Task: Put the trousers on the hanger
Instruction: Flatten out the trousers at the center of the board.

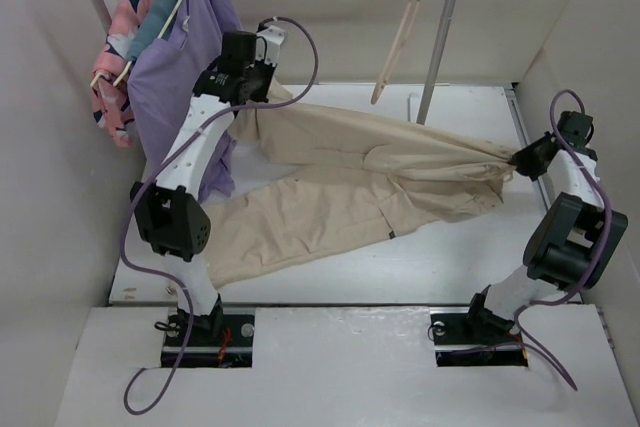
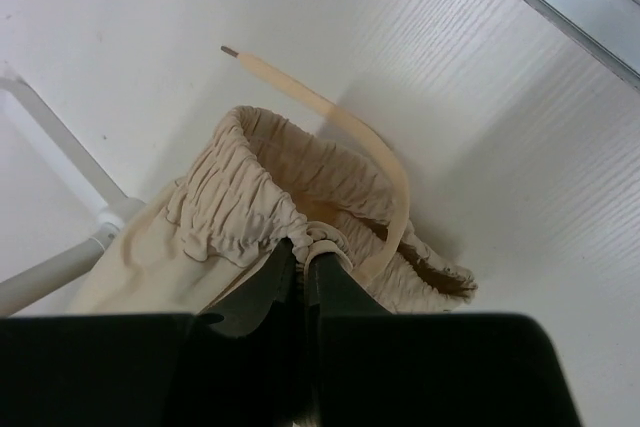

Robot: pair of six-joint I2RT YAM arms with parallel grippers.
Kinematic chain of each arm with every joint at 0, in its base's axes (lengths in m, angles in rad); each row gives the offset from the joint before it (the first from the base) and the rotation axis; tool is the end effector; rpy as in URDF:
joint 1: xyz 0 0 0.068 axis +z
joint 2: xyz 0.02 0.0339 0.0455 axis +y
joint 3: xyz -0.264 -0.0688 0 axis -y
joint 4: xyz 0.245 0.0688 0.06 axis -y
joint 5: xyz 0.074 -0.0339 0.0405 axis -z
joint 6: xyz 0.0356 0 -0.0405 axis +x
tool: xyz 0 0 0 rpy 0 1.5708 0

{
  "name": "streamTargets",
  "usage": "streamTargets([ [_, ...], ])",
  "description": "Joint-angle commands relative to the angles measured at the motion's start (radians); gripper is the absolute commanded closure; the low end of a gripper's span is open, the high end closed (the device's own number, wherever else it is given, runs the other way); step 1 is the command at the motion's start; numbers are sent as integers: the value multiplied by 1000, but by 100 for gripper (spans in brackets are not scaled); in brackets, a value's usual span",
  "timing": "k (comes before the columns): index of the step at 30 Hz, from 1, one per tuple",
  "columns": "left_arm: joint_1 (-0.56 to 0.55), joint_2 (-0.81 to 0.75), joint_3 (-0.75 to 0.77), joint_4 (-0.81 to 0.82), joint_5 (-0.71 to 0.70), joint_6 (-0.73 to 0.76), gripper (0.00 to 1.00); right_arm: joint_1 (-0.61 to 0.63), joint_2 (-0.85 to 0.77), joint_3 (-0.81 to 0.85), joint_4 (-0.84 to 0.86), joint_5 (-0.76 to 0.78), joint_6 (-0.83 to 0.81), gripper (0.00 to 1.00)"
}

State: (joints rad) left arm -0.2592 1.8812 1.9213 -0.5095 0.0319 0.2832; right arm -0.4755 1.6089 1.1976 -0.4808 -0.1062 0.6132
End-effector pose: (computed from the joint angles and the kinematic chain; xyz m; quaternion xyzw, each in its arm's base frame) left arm 0.4257 -0.1141 0.3851 0.2363 0.8187 -0.0073 0.5233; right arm 0.3105 -0.1556 0.2492 0.4725 0.8147 0.0728 0.3282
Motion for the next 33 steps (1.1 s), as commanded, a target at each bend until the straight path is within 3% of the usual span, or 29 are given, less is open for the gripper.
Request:
streamTargets([
  [1, 18, -52, -67, -157, -78, 83, 100, -46, -27, 34, 33, 89, -38, 100],
  [5, 18, -117, -119, -181, -49, 83, 100, -57, -46, 10, 33, 69, -61, 100],
  [10, -38, -81, -166, -198, 45, 106, 100, -57, -70, -23, 57, -12, -61, 100],
  [13, -38, 47, -93, -162, 45, 106, 100, -57, -70, -9, 57, -21, -70, 100],
  [15, -48, 198, 78, -213, 34, 106, 100, -57, -70, 3, 44, -21, -79, 100],
  [18, -48, 367, 304, -267, 13, 87, 75, -57, -79, 13, 34, -9, -89, 100],
  [19, -48, 387, 335, -267, 13, 86, 58, -57, -79, 13, 34, -9, -89, 100],
  [20, -48, 397, 352, -253, 13, 86, 35, -57, -79, 22, 34, 5, -89, 100],
  [22, -38, 369, 352, -200, 13, 77, 22, -57, -70, 22, 34, 14, -89, 100],
  [24, -38, 317, 321, -189, 3, 68, 1, -57, -61, 22, 34, 14, -89, 100],
  [31, 14, -62, -126, -236, 92, 62, 1, -17, -61, 31, 34, 43, -98, 100],
  [33, 14, -157, -298, -262, 102, 73, 11, -17, -61, 31, 34, 43, -98, 100],
])
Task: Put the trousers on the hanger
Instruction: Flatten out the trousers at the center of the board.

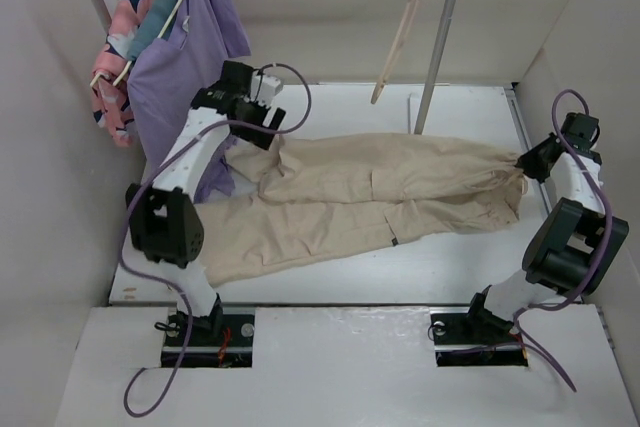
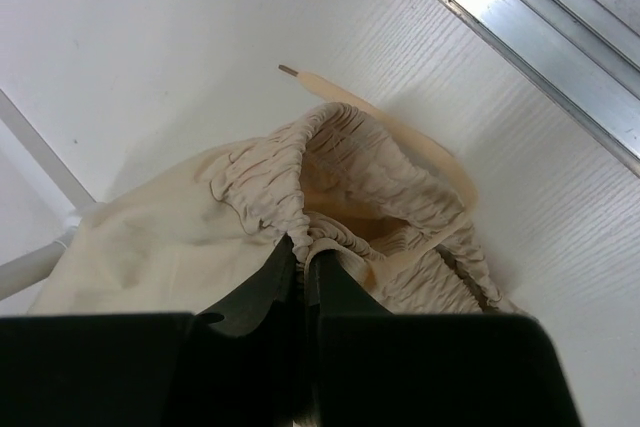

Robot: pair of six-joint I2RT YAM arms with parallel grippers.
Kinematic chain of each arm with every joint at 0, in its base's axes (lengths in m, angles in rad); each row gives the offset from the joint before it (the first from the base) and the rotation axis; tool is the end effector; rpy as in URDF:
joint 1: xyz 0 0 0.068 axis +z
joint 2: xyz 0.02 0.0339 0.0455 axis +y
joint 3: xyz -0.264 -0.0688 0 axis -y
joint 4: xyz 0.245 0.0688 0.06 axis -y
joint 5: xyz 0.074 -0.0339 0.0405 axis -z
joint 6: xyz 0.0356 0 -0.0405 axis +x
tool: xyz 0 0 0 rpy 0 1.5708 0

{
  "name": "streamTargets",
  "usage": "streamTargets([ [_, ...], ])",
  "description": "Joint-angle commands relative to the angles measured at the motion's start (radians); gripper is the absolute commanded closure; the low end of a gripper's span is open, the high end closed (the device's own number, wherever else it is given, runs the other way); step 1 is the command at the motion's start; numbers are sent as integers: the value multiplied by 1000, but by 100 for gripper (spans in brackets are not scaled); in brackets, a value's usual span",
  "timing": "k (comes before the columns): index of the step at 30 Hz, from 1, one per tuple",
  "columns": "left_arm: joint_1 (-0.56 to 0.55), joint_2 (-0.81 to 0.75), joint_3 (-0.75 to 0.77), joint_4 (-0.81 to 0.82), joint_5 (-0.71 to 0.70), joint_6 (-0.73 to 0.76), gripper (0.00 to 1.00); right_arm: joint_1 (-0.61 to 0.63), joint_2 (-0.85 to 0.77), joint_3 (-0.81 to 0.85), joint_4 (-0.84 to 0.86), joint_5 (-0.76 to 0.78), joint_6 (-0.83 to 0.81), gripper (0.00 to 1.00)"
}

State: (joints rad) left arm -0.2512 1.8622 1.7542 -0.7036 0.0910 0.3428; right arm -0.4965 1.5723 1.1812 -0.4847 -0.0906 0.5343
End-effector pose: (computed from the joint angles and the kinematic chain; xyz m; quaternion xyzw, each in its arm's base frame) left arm 0.4072 -0.1078 0.3202 0.2877 0.8823 -0.0253 0.3717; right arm 0.3004 -0.1591 0.2555 0.4495 0.8249 0.0490 0.3393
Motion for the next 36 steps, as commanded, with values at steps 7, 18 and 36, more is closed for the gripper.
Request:
streamTargets([
  [7, 78, -156, -295, -91, 90, -56, 51, 13, -15, 75, 18, 37, -28, 100],
  [18, 128, 48, -124, -39, 37, -96, 20, 13, -15, 47, 37, 46, -37, 100],
  [36, 153, 256, -47, -62, -25, -22, 46, 13, 23, 135, 28, 25, -66, 100],
])
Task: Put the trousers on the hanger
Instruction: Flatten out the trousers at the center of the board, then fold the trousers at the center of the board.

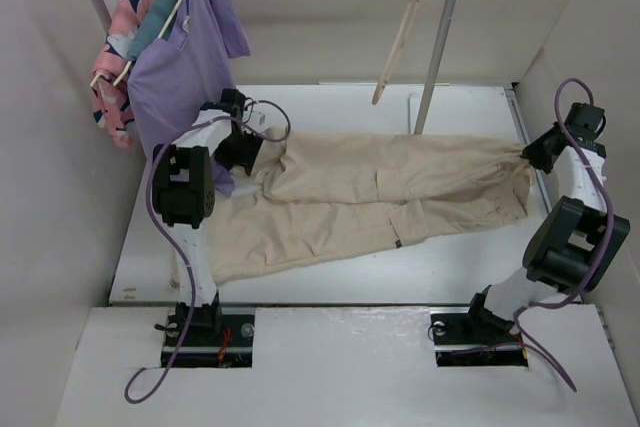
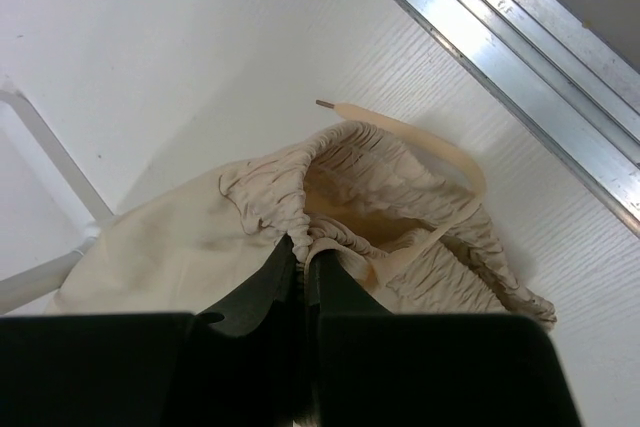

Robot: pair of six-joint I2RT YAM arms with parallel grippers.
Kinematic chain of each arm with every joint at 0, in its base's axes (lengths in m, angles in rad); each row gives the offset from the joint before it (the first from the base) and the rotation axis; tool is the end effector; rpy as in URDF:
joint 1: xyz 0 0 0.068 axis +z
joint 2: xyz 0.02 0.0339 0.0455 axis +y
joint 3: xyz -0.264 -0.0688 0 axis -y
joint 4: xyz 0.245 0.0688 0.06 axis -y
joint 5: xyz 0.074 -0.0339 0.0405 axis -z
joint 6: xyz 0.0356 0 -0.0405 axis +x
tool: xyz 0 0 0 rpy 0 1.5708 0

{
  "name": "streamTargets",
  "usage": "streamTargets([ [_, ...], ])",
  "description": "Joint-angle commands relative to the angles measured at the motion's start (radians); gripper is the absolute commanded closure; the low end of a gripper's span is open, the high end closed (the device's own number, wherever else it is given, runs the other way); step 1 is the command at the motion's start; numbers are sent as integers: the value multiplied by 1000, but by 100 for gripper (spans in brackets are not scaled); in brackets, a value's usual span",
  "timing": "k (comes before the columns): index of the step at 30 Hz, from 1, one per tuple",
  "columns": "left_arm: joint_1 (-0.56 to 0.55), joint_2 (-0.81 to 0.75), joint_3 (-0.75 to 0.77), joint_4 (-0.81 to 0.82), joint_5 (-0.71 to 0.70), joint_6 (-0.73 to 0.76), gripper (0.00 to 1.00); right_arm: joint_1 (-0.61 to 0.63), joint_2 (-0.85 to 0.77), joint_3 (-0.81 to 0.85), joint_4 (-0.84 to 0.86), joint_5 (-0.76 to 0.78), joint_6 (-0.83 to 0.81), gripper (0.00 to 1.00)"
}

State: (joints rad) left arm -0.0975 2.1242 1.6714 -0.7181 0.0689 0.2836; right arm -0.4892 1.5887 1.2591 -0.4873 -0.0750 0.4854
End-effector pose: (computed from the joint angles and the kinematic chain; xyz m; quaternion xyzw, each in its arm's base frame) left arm 0.4456 -0.0460 0.1840 0.1922 0.9605 -0.0152 0.2008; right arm 0.3110 -0.1625 0.2751 0.4229 0.8274 0.0342 0.3679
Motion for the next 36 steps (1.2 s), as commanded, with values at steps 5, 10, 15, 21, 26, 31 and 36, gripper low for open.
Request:
streamTargets([
  [5, -1, -36, 48, -69, -14, 60, 100, 6, 7, 105, -2, 9, -18, 100],
  [10, -1, -85, 83, -98, 18, 60, 100, 6, 7, 123, -23, 20, -18, 100],
  [15, -21, -179, 131, -161, -3, 94, 100, 6, 33, 158, -57, -14, -40, 100],
  [21, -21, -391, 48, -313, -70, 207, 100, 6, 93, 201, -96, -3, -71, 100],
  [26, -21, -603, -144, -412, -168, 311, 100, -8, 93, 249, -120, 66, -91, 100],
  [31, -21, -805, -376, -412, -343, 417, 100, -8, 93, 281, -132, 113, -113, 100],
  [36, -11, -920, -643, -412, -428, 482, 100, -17, 83, 222, -142, 113, -122, 100],
])
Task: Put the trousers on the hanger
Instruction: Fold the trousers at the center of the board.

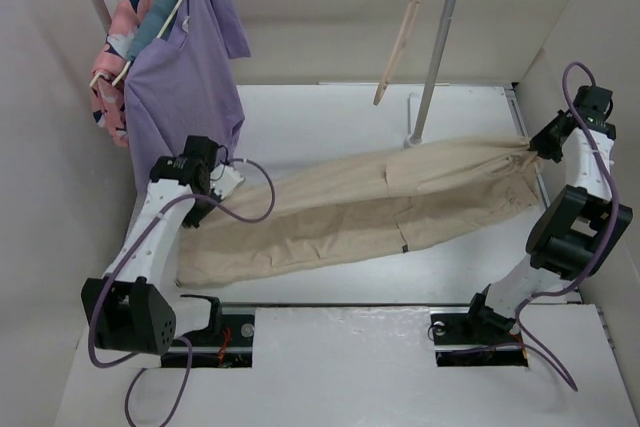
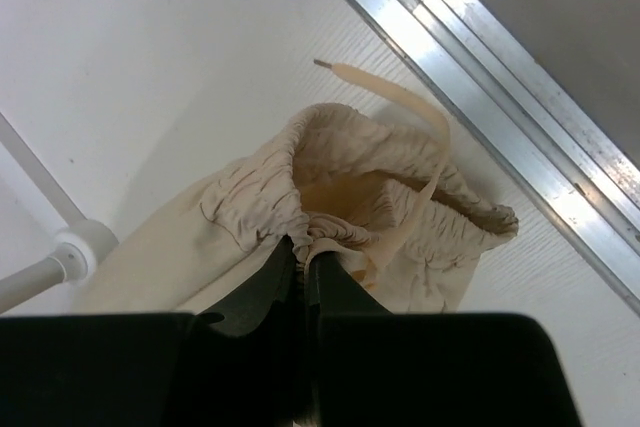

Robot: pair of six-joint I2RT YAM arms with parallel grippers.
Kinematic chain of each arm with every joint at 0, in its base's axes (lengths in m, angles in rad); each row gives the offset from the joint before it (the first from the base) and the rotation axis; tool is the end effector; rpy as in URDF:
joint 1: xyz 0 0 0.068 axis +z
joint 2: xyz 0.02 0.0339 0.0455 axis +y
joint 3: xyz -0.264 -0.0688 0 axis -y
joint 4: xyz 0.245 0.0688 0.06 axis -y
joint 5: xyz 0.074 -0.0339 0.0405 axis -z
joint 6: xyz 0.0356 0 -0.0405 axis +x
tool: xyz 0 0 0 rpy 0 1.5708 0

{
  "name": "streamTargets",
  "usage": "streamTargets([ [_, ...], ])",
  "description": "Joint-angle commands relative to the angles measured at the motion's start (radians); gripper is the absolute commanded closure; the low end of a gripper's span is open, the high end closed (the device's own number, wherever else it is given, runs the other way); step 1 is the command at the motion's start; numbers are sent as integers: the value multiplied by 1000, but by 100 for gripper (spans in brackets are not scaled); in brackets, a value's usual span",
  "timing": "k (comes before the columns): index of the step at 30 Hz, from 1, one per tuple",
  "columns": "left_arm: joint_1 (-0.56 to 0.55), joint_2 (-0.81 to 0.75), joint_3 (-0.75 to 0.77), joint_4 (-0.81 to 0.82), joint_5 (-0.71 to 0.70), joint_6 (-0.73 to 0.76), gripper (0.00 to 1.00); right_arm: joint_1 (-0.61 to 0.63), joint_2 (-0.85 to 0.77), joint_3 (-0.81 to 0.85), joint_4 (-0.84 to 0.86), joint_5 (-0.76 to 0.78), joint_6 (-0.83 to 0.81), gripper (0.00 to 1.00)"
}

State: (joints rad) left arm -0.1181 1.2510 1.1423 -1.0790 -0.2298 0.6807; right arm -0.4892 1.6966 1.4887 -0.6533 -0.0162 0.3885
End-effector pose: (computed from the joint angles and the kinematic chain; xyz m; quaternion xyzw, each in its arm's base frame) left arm 0.2271 -0.0188 0.2964 0.3591 0.9070 0.1606 0.1504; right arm 0.3327 -0.1765 0.3004 0.3959 0.8500 -0.0099 0.3473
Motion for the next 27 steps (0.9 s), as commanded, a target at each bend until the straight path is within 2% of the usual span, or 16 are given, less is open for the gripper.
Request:
streamTargets([
  [1, 27, -61, -151, -52, -129, 94, 100, -17, -34, -27, 38, 55, -25, 100],
  [7, 49, -52, -347, -13, -163, 59, 100, -17, -52, -139, 60, 65, -5, 100],
  [10, 70, -41, -325, 31, -192, 37, 100, -17, -40, -159, 81, 18, 19, 100],
  [14, 138, 28, -33, 44, -213, 27, 100, -17, -40, -96, 81, -10, 32, 100],
  [15, 165, 63, 141, 10, -201, 26, 100, -17, -49, -67, 69, -10, 32, 100],
  [18, 185, 88, 389, -51, -164, 10, 100, -8, -49, 18, 34, 4, 32, 100],
  [19, 186, 88, 405, -52, -164, 10, 100, -8, -60, 27, 34, 4, 32, 100],
  [21, 186, 55, 367, -52, -181, 29, 100, -8, -60, 12, 34, -10, 32, 100],
  [24, 186, -19, 132, -52, -249, 77, 100, -8, -83, -36, 69, -19, 32, 100],
  [25, 186, -48, -3, -52, -265, 86, 100, -8, -83, -66, 69, -19, 32, 100],
  [27, 186, -70, -120, -52, -290, 111, 100, -8, -83, -87, 80, -19, 32, 100],
])
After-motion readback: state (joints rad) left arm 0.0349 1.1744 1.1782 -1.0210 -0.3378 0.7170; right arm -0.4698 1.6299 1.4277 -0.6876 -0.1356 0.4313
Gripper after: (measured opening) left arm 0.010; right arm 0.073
